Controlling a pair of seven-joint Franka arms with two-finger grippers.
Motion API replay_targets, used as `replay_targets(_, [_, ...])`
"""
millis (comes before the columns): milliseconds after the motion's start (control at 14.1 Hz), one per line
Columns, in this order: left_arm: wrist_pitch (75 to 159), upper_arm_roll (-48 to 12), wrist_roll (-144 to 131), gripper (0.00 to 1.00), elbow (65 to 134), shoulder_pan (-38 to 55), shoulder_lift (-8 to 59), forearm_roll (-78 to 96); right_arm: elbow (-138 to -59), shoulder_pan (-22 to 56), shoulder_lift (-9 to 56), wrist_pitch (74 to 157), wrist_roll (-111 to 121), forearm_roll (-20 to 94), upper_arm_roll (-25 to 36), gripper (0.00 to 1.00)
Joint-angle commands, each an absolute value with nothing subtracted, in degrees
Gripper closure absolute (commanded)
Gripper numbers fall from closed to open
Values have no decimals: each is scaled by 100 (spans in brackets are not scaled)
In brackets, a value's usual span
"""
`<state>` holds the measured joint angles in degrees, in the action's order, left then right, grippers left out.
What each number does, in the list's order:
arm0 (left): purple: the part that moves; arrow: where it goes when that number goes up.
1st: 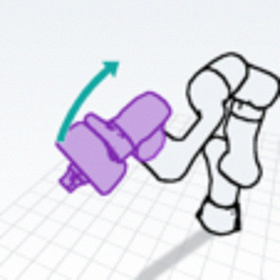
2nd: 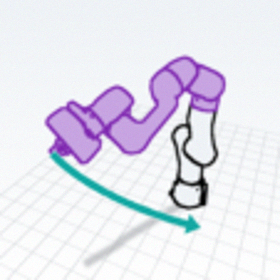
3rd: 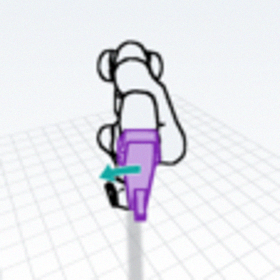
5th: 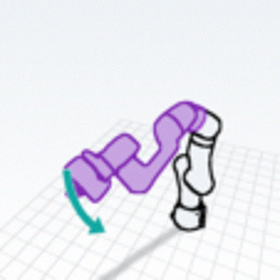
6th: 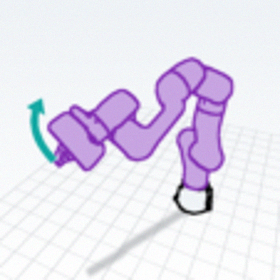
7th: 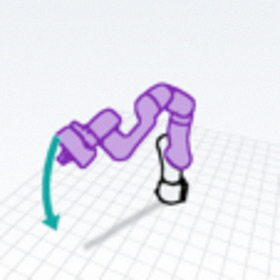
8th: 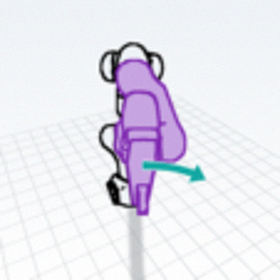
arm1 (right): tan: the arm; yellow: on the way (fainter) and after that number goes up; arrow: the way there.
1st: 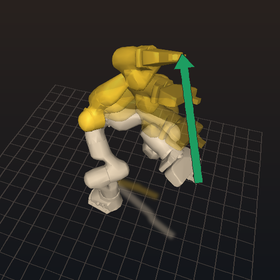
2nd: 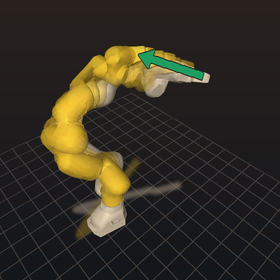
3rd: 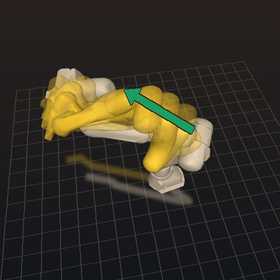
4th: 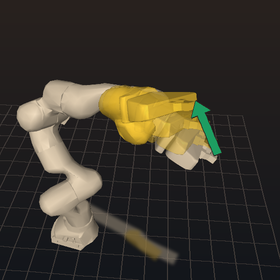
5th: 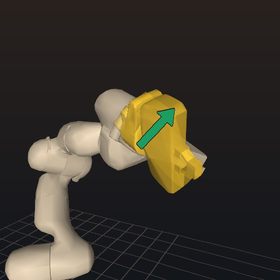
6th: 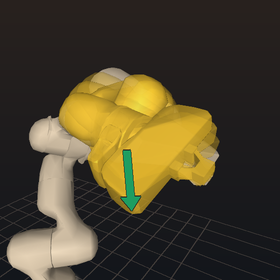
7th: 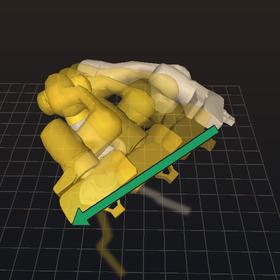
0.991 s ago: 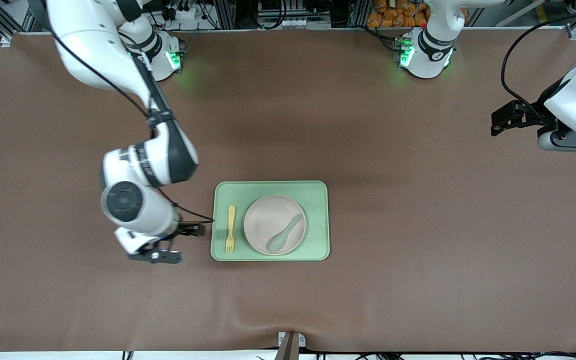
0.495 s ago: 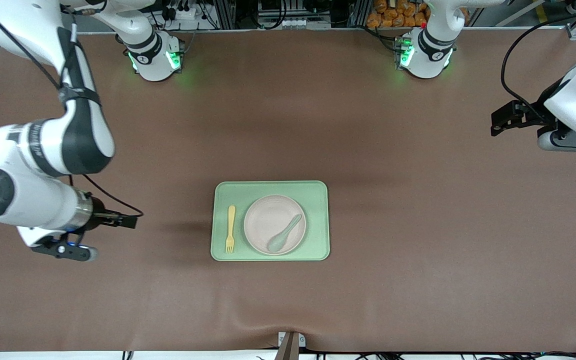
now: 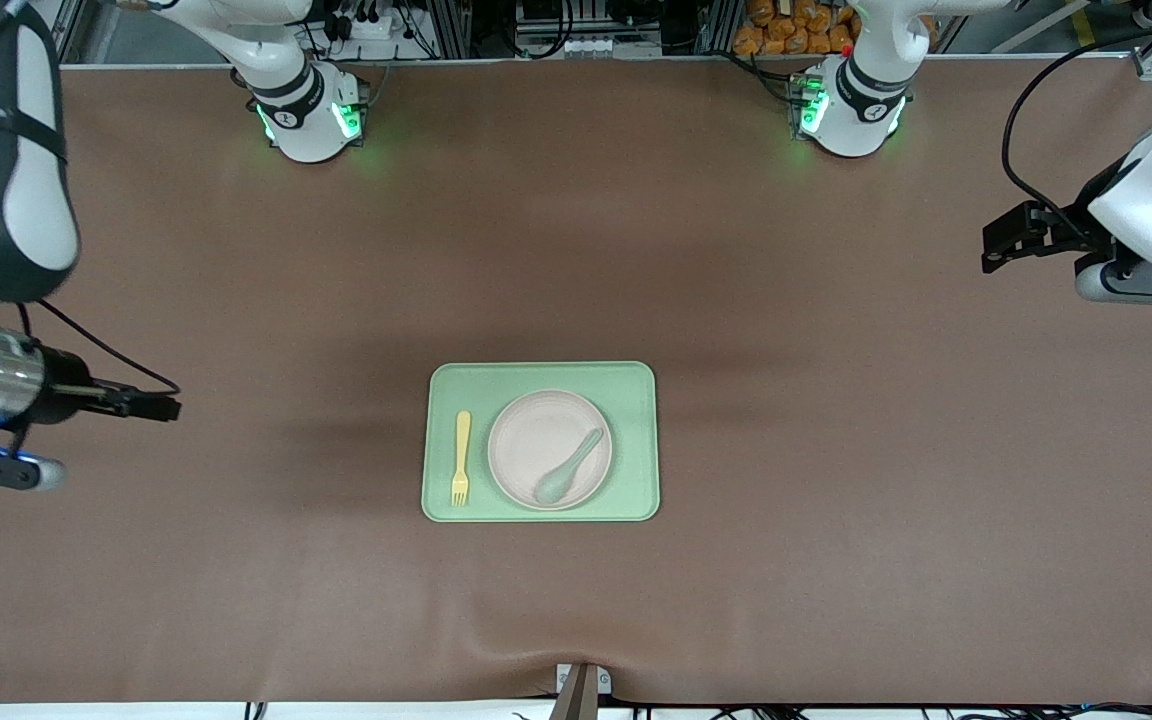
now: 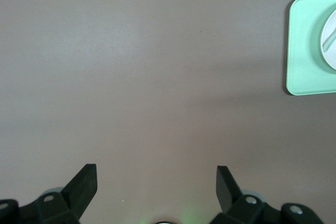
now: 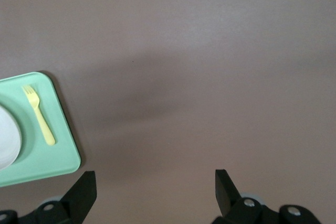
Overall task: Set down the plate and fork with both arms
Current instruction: 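Open the right gripper and withdraw it from the tray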
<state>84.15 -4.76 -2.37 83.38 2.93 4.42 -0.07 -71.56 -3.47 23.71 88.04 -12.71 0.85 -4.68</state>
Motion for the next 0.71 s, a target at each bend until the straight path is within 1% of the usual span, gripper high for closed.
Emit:
replay_targets(0, [8490, -483, -316, 0, 8332, 308, 431, -114, -7321, -405, 1777, 8299, -1239, 53, -598, 0])
replay_targets(71, [8499, -483, -316, 0, 8332, 308, 431, -114, -7321, -282, 1619, 8288, -1239, 9, -537, 0])
replay_targets(142, [8499, -483, -316, 0, 8341, 308, 431, -123, -7365, -20, 1382, 8279, -1239, 9, -293, 0])
replay_targets(212, [8499, -483, -316, 0, 8341, 308, 431, -123, -7435, 261, 1206, 8244, -1239, 61, 145, 0])
replay_targets(283, [8499, -483, -316, 0, 8341, 308, 431, -123, -7488, 290, 1074, 8201, -1231, 96, 219, 0])
replay_targets(425, [8499, -483, -316, 0, 8341, 308, 431, -123, -7515, 89, 915, 8157, -1230, 114, 115, 0])
replay_targets(566, [8499, -483, -316, 0, 8341, 308, 422, -123, -7462, -105, 984, 8217, -1196, 106, -35, 0])
replay_targets(637, [8499, -483, -308, 0, 8341, 308, 431, -123, -7314, -132, 1019, 8235, -1126, 79, -35, 0])
